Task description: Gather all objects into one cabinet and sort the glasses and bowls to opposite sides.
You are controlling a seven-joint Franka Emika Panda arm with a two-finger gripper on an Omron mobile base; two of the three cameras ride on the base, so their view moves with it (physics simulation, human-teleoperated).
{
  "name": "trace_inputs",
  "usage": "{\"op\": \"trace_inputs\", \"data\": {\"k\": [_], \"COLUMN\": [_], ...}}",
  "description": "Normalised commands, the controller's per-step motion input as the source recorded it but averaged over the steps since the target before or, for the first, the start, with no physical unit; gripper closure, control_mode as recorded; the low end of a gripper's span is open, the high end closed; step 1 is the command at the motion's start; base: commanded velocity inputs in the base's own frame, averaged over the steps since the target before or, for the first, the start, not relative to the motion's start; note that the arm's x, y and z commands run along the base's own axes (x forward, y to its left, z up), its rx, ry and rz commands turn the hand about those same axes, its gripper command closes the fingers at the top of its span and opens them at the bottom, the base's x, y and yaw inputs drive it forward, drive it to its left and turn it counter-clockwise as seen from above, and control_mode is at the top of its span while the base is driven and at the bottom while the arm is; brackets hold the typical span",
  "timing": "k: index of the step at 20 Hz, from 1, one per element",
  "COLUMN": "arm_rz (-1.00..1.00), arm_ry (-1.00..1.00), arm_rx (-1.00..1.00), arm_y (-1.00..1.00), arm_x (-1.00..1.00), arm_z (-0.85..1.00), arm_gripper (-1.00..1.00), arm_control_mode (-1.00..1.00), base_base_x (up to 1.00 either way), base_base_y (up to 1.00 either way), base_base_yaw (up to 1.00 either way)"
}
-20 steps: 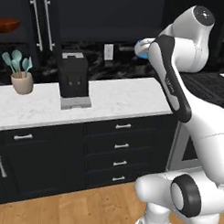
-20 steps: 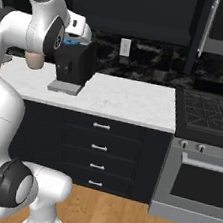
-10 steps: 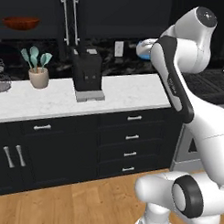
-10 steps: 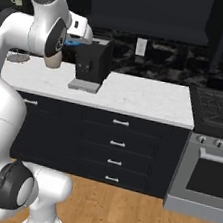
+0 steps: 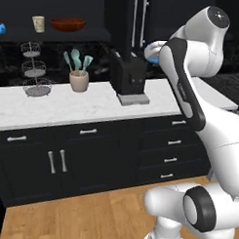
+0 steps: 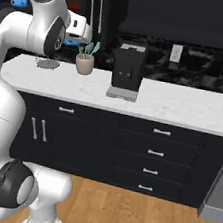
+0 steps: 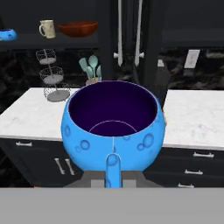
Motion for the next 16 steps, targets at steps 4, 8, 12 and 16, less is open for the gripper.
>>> {"op": "trace_inputs", "data": {"k": [4, 8, 12, 16], "arm_rz": [0.0, 0.0, 0.0, 0.0], "arm_ry": [0.0, 0.0, 0.0, 0.0], "arm_rx": [0.0, 0.0, 0.0, 0.0], "arm_y": [0.0, 0.0, 0.0, 0.0], "arm_x": [0.0, 0.0, 0.0, 0.0], "arm_z": [0.0, 0.0, 0.0, 0.0], "arm_gripper": [1.0, 1.0, 1.0, 1.0], "arm_control_mode": [1.0, 1.0, 1.0, 1.0], "base_base_x": [-0.11, -0.05, 0.07, 0.34], "base_base_y": [0.79, 0.74, 0.74, 0.64], "base_base_yaw": [0.0, 0.0, 0.0, 0.02]}}
